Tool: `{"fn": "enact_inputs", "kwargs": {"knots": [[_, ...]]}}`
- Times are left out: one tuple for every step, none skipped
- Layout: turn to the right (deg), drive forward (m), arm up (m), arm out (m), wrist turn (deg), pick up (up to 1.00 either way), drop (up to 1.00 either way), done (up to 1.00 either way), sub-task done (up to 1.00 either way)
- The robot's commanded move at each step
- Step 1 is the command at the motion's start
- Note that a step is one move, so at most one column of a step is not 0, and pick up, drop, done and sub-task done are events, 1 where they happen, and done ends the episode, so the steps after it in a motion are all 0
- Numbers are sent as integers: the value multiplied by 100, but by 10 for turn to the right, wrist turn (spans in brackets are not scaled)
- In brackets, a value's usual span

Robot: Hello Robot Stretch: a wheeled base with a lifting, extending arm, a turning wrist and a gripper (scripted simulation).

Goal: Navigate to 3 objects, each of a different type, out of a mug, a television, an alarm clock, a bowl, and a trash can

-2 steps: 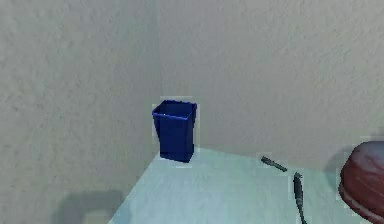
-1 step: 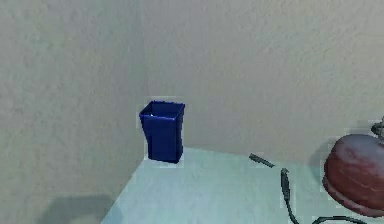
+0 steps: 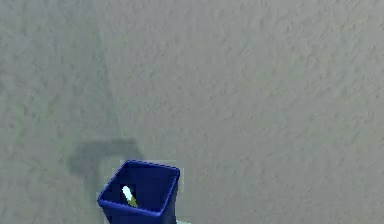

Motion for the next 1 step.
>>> {"fn": "enact_inputs", "kwargs": {"knots": [[-150,0,0,0,0,0,0,0,0]]}}
